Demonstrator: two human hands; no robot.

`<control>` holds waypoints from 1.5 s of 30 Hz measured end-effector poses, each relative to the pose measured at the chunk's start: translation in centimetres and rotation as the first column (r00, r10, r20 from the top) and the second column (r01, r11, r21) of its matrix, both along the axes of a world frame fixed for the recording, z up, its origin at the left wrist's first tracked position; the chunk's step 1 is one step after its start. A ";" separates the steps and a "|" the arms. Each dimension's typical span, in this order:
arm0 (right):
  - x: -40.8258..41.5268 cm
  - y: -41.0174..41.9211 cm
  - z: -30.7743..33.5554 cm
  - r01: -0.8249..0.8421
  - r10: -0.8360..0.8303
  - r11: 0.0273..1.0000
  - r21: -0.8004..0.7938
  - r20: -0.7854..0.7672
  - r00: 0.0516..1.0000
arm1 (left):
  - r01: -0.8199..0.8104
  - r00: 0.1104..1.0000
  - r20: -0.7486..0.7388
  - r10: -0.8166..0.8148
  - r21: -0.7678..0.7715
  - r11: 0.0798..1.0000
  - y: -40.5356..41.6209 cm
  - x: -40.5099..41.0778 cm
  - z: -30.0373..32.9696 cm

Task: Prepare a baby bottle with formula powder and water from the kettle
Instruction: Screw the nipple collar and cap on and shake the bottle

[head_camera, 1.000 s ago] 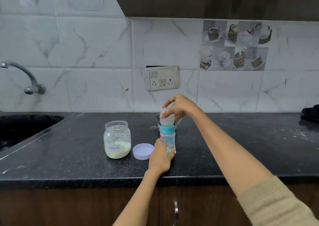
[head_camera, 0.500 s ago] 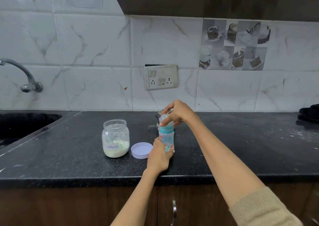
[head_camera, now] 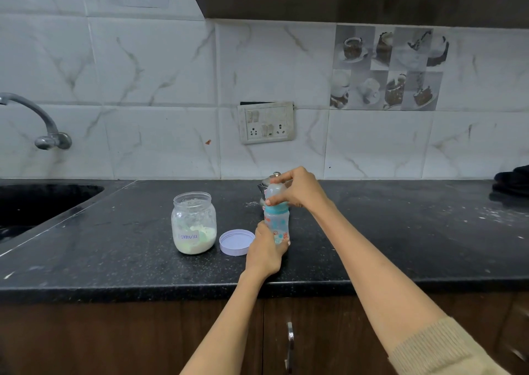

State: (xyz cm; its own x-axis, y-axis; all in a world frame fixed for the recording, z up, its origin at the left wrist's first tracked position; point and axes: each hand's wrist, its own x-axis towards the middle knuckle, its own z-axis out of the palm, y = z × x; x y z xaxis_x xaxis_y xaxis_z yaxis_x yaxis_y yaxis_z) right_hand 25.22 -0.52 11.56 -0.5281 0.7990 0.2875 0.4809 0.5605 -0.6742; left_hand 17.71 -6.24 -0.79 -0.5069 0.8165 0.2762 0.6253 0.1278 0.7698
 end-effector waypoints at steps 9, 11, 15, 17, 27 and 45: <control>0.2 -0.3 -5.1 0.005 0.008 0.978 0.207 -0.064 0.998 | 0.016 1.000 0.003 -0.016 0.050 0.999 -0.1 0.0 -0.2; 0.0 -0.5 -6.3 -0.029 0.040 0.986 0.166 -0.062 0.997 | 0.045 0.997 0.055 -0.050 0.090 0.995 -0.1 -0.1 -0.2; -0.7 -0.4 -7.2 -0.065 0.077 0.992 0.112 -0.109 0.991 | 0.063 0.989 0.125 -0.082 0.151 0.987 -0.1 -0.4 -0.4; -1.0 -0.2 -7.5 -0.060 0.076 0.991 0.124 -0.129 0.989 | 0.049 0.986 0.147 -0.074 0.165 0.985 -0.1 -0.5 -0.4; -0.1 1.2 1.0 0.060 0.082 0.968 0.245 -0.532 0.842 | -0.007 0.973 0.230 -0.031 0.162 0.987 -0.9 -0.2 -0.1; 0.3 2.2 -2.7 -0.037 0.122 0.969 0.242 -0.348 0.930 | 0.023 0.976 0.209 -0.056 0.157 0.987 -0.7 -0.3 -0.4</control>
